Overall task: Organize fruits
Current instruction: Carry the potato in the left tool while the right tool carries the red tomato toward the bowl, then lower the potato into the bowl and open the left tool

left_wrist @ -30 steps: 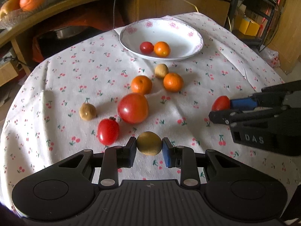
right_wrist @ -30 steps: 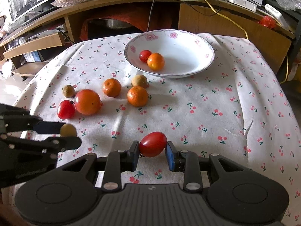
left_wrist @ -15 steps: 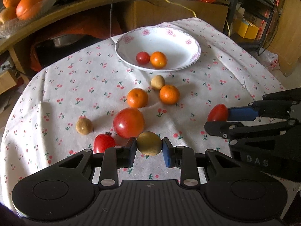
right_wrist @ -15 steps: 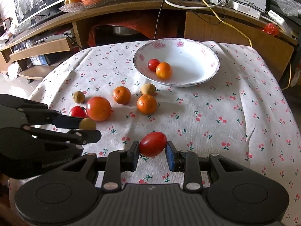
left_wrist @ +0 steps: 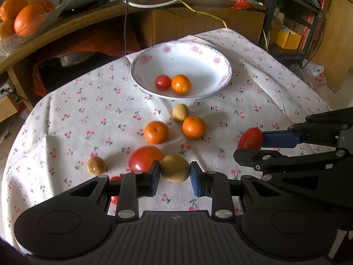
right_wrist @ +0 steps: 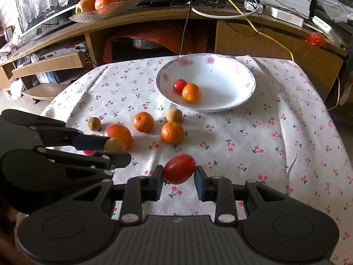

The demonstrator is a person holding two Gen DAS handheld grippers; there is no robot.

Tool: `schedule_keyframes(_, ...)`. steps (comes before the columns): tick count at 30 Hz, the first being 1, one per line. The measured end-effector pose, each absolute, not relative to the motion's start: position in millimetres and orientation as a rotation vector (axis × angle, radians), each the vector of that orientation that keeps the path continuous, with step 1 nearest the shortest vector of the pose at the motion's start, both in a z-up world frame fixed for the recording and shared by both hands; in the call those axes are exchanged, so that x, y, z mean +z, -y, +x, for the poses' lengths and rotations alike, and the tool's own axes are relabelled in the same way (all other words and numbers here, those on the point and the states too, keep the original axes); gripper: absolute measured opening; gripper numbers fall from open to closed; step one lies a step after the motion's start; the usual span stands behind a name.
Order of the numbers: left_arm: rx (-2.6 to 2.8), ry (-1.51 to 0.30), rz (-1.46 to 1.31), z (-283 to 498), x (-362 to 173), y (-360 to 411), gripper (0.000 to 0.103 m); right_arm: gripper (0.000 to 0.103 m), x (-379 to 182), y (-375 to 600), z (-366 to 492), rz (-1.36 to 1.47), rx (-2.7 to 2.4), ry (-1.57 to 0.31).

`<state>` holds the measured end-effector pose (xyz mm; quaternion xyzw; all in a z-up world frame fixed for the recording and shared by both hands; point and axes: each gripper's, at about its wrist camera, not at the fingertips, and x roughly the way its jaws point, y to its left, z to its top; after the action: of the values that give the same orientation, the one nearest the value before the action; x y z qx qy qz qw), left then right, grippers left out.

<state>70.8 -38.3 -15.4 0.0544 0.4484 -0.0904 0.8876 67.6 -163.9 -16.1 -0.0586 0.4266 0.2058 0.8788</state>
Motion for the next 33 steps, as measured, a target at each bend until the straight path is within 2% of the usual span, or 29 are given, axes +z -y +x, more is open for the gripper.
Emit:
schedule_keyframes(17, -0.197, -0.855, 0.117, 137, 10, 51, 0.035, 0.031, 7, 173, 123, -0.103, 0.371, -0.823)
schedule_keyframes(33, -0.173, -0.885, 0.115, 212, -9, 50, 0.035, 0.031, -11, 171, 207, -0.116, 0.358, -0.822)
